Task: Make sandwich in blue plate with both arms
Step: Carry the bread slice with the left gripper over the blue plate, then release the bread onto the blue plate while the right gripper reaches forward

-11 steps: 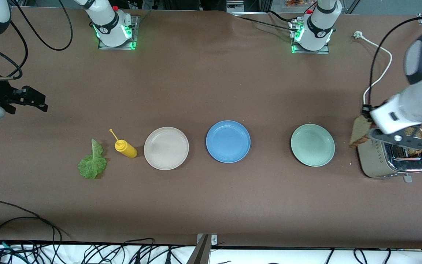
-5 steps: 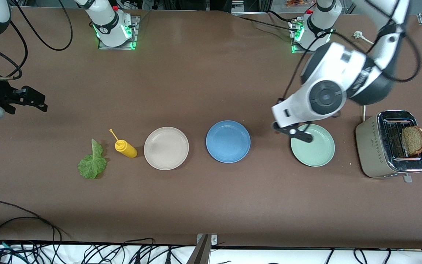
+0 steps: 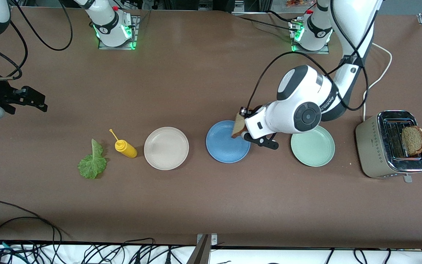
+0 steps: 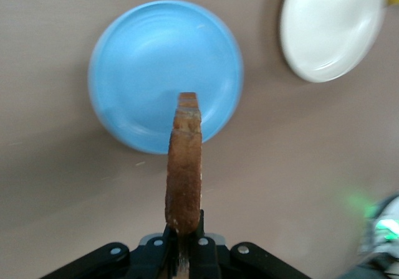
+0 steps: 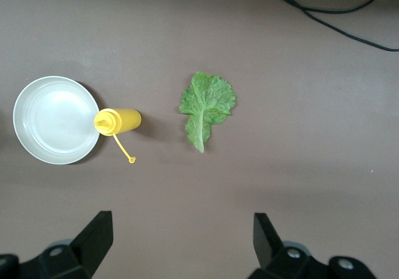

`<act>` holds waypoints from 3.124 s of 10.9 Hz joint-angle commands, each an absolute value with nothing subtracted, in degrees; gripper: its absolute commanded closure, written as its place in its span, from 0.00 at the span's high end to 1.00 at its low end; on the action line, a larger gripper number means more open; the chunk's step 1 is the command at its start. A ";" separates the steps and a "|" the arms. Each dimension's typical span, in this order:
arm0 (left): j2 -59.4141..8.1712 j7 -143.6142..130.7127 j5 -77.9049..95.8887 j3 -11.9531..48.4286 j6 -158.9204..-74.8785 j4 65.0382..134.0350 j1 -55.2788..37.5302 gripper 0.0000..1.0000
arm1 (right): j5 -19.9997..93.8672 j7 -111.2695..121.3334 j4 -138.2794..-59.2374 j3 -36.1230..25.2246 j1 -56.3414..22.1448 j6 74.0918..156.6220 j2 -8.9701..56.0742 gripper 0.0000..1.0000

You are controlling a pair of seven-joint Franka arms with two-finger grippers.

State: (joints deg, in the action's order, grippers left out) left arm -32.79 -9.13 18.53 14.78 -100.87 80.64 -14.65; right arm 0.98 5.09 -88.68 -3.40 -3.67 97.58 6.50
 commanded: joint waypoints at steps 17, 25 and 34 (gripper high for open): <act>-50.10 22.41 50.89 13.89 -109.95 80.77 -8.09 0.00 | -0.08 12.65 -89.12 -3.43 -1.49 93.08 10.37 1.00; -49.22 22.42 44.33 13.80 -108.72 81.04 -6.42 1.00 | -1.58 11.95 -88.33 -3.16 -1.85 98.17 17.74 1.00; -36.94 9.43 13.22 13.54 -103.55 80.86 -5.80 1.00 | -1.14 12.31 -88.68 -3.34 -0.26 114.14 30.57 1.00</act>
